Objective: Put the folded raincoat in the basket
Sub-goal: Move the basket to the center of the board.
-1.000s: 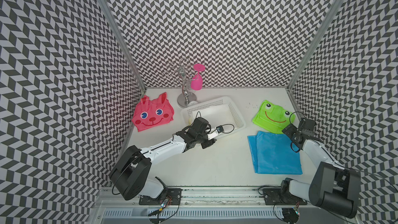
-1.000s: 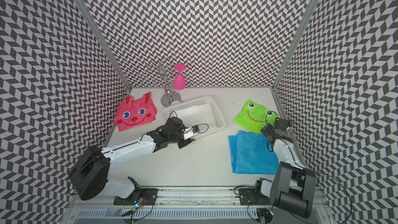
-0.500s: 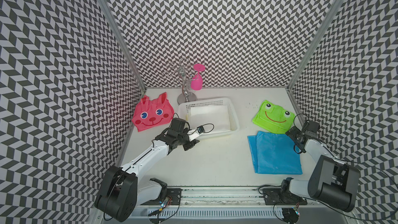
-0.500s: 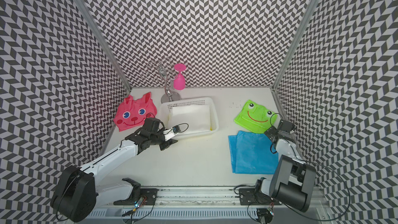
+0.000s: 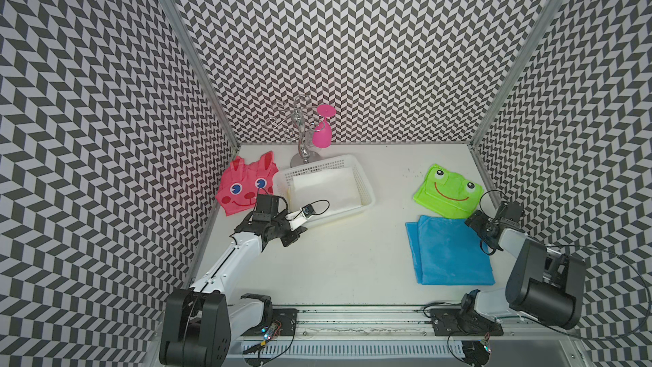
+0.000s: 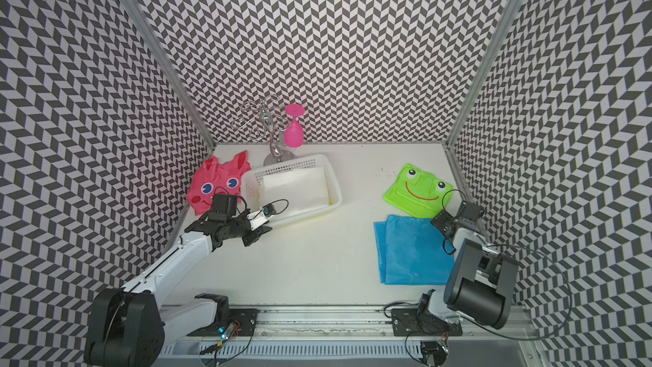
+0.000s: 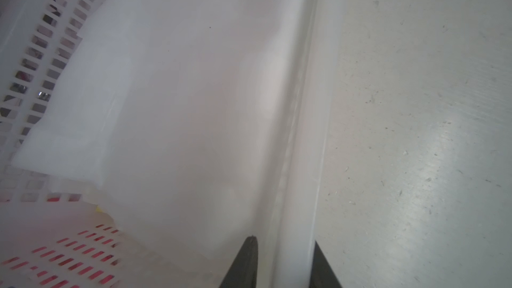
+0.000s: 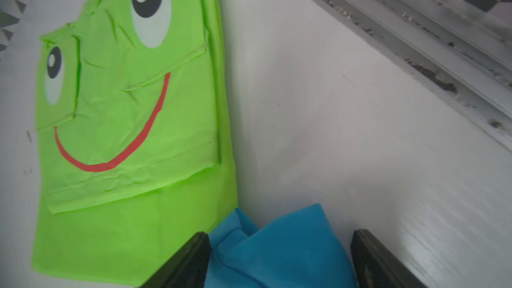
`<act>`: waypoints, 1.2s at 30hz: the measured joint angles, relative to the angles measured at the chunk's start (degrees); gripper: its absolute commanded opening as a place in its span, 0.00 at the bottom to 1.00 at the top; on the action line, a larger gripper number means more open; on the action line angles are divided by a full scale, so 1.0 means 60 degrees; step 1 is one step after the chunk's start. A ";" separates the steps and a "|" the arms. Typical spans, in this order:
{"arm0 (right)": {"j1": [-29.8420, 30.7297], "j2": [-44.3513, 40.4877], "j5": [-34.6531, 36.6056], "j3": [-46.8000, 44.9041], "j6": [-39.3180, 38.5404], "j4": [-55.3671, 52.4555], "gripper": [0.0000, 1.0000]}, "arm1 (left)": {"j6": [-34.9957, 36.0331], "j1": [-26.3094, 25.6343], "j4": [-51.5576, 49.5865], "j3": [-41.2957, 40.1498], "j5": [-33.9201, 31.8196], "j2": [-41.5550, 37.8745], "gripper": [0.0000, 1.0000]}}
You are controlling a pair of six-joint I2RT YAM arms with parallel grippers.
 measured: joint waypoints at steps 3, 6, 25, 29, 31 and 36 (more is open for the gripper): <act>0.0328 0.0095 -0.0375 -0.0022 -0.0138 0.0273 0.79 | 0.0350 0.0419 -0.0386 0.0000 0.0018 -0.0124 0.29; 0.0787 0.0015 -0.0860 -0.0186 -0.0200 0.0466 0.78 | 0.0801 0.0801 -0.0827 0.0000 0.0040 -0.0284 0.30; 0.1224 -0.1759 -0.0219 -0.0670 0.0361 -0.1126 0.91 | 0.3231 0.0346 -0.3756 0.1439 0.1738 -0.0386 0.71; 0.1759 -0.2076 0.0503 -0.0135 0.0867 -0.1872 0.91 | 0.2193 -0.1308 -0.3534 0.1956 0.1406 -0.0273 0.81; 0.2106 -0.2076 0.0856 0.0251 0.1184 -0.2240 0.89 | 0.1417 -0.2630 -0.3297 0.2408 0.1024 -0.0047 0.83; 0.2331 -0.2178 0.1530 0.0765 0.1912 -0.2889 0.88 | -0.0412 -0.5373 -0.2178 0.3821 0.0674 0.1100 0.94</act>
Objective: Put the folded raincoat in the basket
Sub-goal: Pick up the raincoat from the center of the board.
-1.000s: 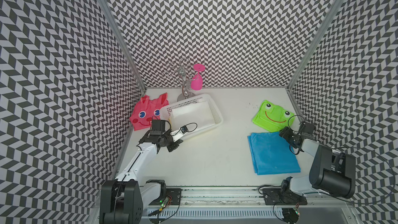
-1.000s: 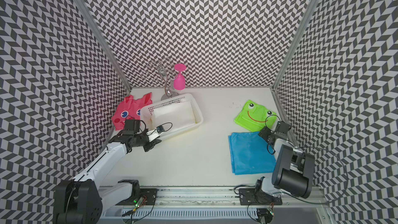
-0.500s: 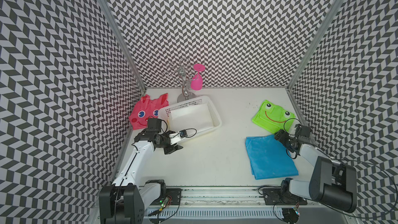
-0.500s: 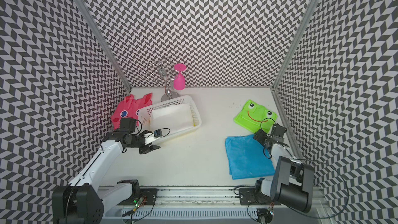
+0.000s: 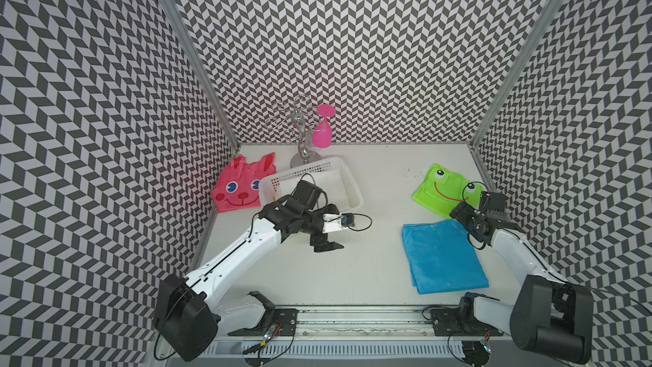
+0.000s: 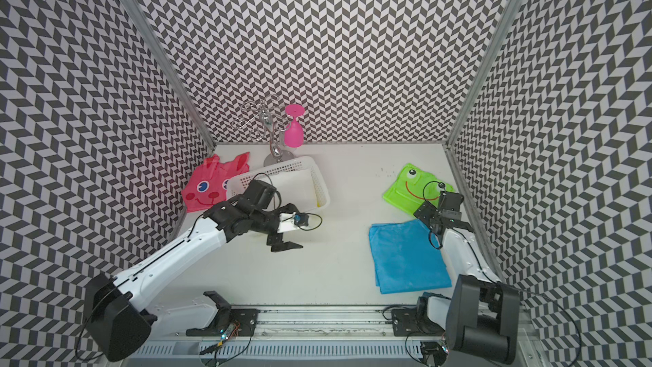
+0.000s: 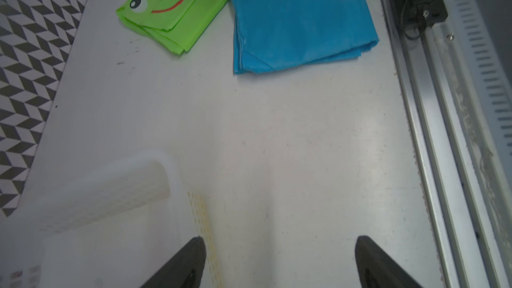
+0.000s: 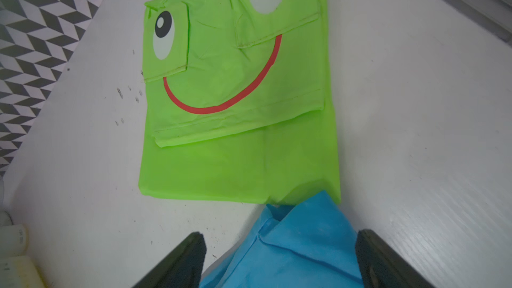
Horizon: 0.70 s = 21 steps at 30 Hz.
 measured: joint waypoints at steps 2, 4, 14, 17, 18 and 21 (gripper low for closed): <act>0.0000 -0.0080 0.0339 0.0025 0.0219 -0.0233 0.89 | -0.0772 -0.0889 0.0656 0.0627 -0.0222 0.0805 0.93; -0.0004 -0.0127 0.0710 0.0025 0.0452 -0.0463 0.89 | -0.1497 -0.1625 0.1151 0.1413 -0.0444 0.1876 0.92; -0.1996 0.0335 0.0466 -0.0801 0.0379 -0.0047 0.89 | -0.3829 -0.2976 0.2597 0.4809 -0.0725 0.6765 0.92; -0.2182 0.0353 0.0160 -0.0925 0.0211 -0.0051 0.89 | -0.4182 -0.3020 0.2681 0.5712 -0.0732 0.7879 0.91; -0.2193 0.0346 0.0047 -0.0925 0.0186 -0.0015 0.89 | -0.4302 -0.3020 0.2718 0.6018 -0.0754 0.8251 0.91; -0.2193 0.0175 -0.0138 -0.0925 0.0062 0.0022 0.90 | -0.4586 -0.3016 0.2798 0.6619 -0.0918 0.9049 0.89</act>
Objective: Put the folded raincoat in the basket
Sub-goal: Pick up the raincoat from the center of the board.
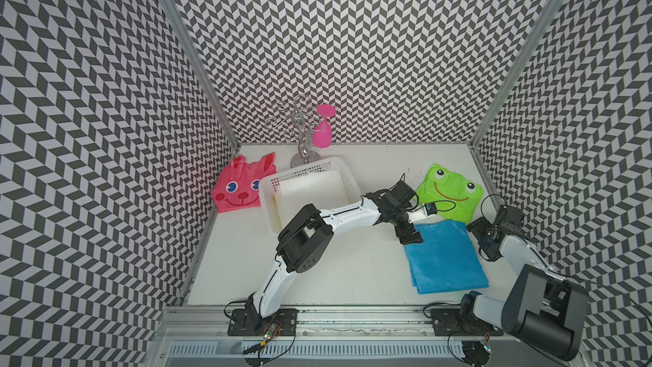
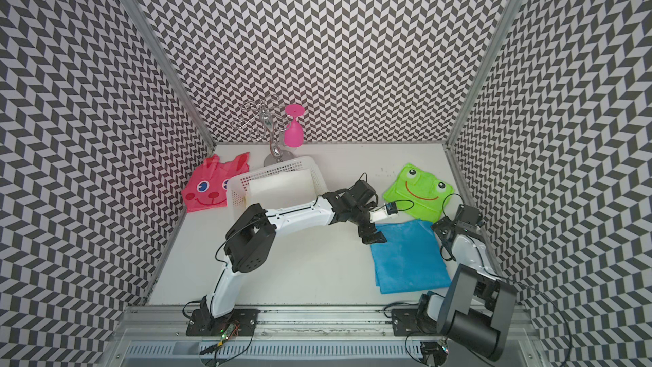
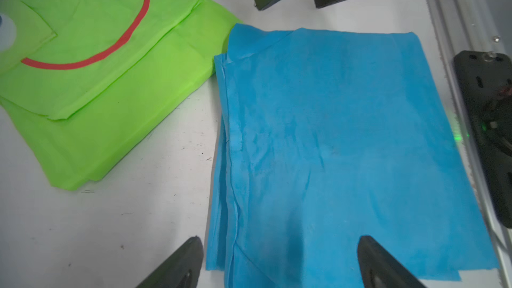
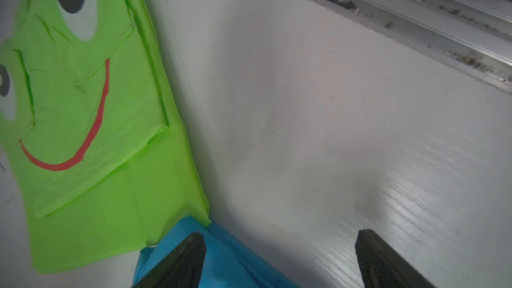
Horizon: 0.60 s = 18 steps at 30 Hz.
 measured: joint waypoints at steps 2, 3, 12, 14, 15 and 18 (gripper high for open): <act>0.0000 -0.0160 -0.0069 0.0004 -0.0062 -0.0007 0.90 | -0.0146 0.0000 0.0098 0.0127 -0.0142 0.0317 0.88; -0.0004 -0.0255 -0.0117 0.0011 -0.0106 -0.0011 0.89 | -0.0200 0.0000 0.0102 0.0171 -0.0175 0.0452 0.87; 0.0000 -0.0940 -0.0477 0.0175 -0.0375 -0.0047 0.89 | -0.0474 -0.0004 -0.0189 0.1406 0.0091 0.1814 0.57; 0.0000 -0.1035 -0.0612 0.0186 -0.0437 -0.0051 0.89 | -0.0484 -0.0007 -0.0273 0.1486 0.0084 0.1861 0.48; 0.0000 -0.1056 -0.0710 0.0200 -0.0459 -0.0058 0.89 | -0.0444 -0.0007 -0.0280 0.1490 0.0058 0.1865 0.42; 0.0000 -0.1056 -0.1053 0.0204 -0.0532 -0.0051 0.89 | -0.0255 -0.0007 -0.0353 0.1490 -0.0084 0.1869 0.23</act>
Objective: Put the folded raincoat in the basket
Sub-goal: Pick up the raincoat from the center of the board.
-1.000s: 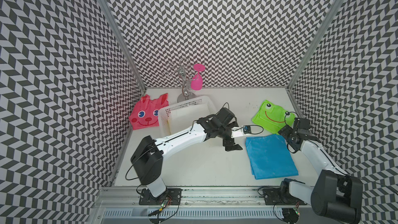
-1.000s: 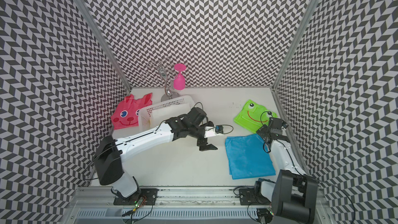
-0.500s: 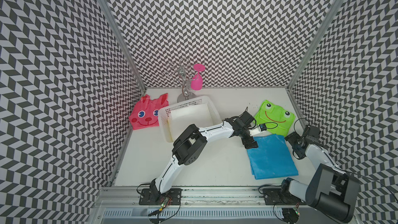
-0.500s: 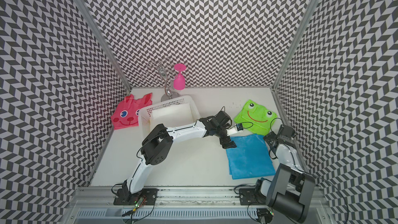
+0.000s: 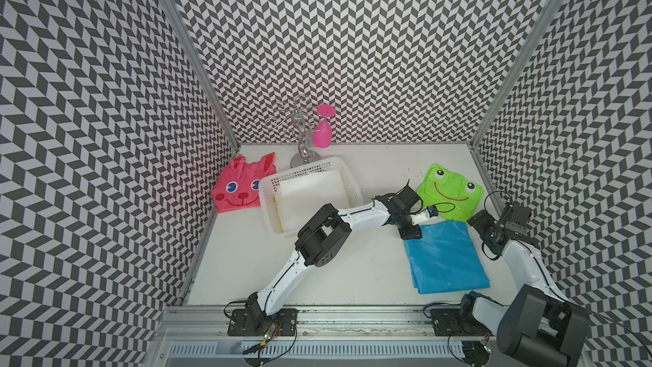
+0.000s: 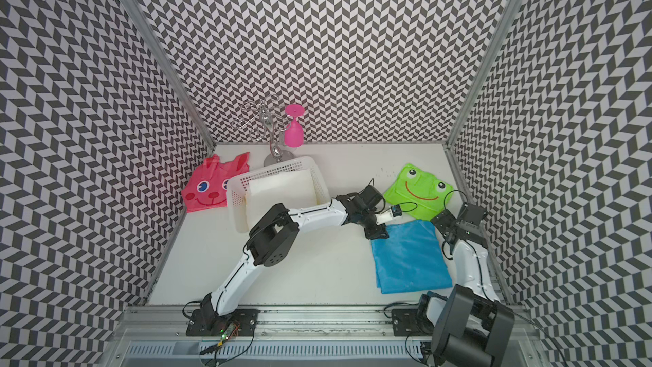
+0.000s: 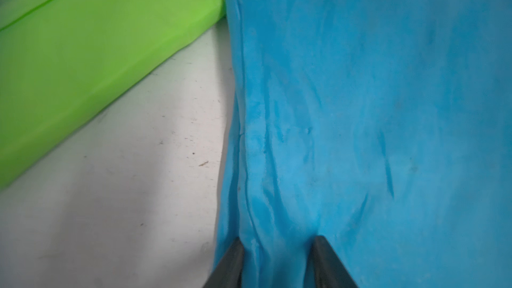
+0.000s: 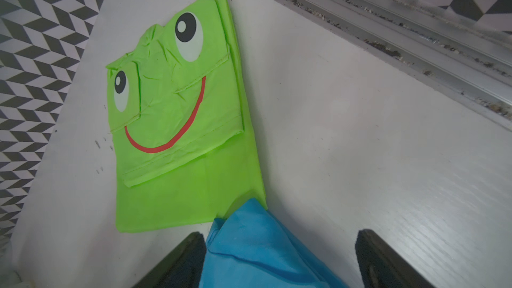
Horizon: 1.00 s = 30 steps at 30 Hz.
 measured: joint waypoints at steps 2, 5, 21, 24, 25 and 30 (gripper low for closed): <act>0.0000 0.0015 -0.0273 0.0000 -0.0066 0.0015 0.89 | 0.0197 0.0000 -0.0025 -0.0022 -0.0084 0.0000 0.15; 0.0000 0.0073 -0.0823 0.0000 -0.0233 0.0080 0.87 | 0.0576 0.0011 0.0102 -0.0277 -0.0182 -0.0084 0.04; 0.1665 0.1592 -0.2765 -0.0007 -0.1035 0.0441 0.72 | 0.2922 0.0780 0.0973 -0.5621 -0.0182 -0.3599 0.00; 0.2357 0.1767 -0.2932 -0.0007 -0.1268 0.0444 0.71 | 0.3413 0.0896 0.1078 -0.6127 -0.0200 -0.3952 0.00; 0.2648 0.1829 -0.3013 -0.0007 -0.1344 0.0455 0.70 | 0.3559 0.0907 0.1133 -0.6258 -0.0200 -0.4044 0.00; 0.3723 0.2481 -0.3417 -0.0004 -0.1632 0.0601 0.67 | 0.4047 0.1140 0.1333 -0.6732 -0.0095 -0.4346 0.00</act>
